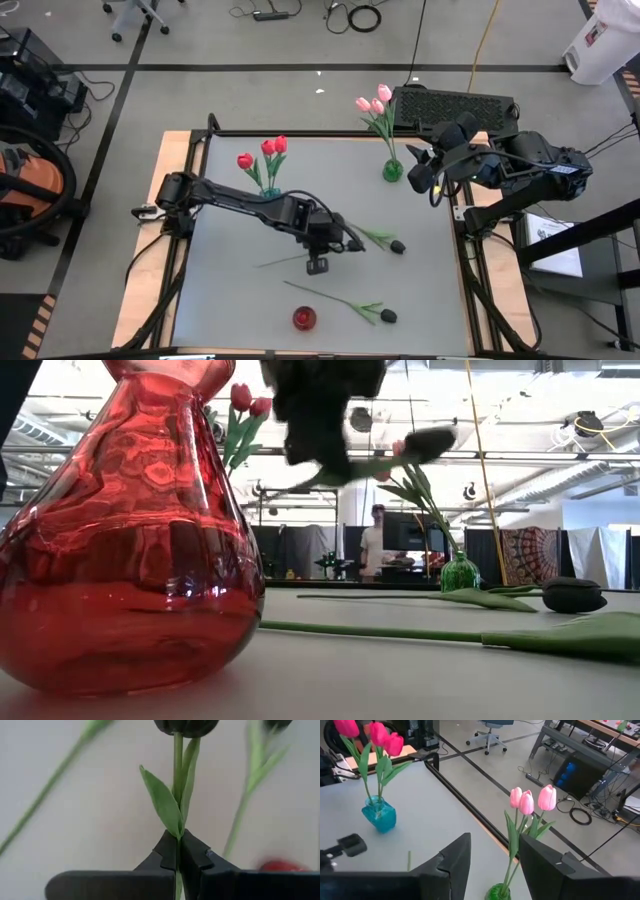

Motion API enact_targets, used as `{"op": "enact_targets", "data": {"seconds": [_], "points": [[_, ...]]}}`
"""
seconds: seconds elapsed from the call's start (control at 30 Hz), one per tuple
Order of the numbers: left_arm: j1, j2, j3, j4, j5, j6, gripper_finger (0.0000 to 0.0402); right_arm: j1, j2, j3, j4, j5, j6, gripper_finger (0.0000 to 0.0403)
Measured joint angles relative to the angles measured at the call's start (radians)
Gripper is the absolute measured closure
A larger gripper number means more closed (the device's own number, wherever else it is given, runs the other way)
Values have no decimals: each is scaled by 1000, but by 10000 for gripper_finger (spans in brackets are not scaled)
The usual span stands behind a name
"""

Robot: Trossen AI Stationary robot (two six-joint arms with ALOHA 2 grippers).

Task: Sort flowers into vase by color
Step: Put the top left black flower into the red vase

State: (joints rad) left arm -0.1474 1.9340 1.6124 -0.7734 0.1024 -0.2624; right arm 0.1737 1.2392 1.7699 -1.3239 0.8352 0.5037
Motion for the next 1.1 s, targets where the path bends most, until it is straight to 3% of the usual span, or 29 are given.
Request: {"op": "enact_targets", "data": {"seconds": [0.23,0.6,0.87,1.1], "points": [[-24,-96,79,35,-116,-68,398,0,0,0,-24,0,-14,245],[-26,-365,81,-36,-366,-53,399,0,0,0,-9,-7,-44,245],[-90,-578,81,-63,-426,-7,399,0,0,0,19,-113,-44,245],[-226,-738,81,-161,-429,24,399,0,0,0,46,-257,22,245]]}}
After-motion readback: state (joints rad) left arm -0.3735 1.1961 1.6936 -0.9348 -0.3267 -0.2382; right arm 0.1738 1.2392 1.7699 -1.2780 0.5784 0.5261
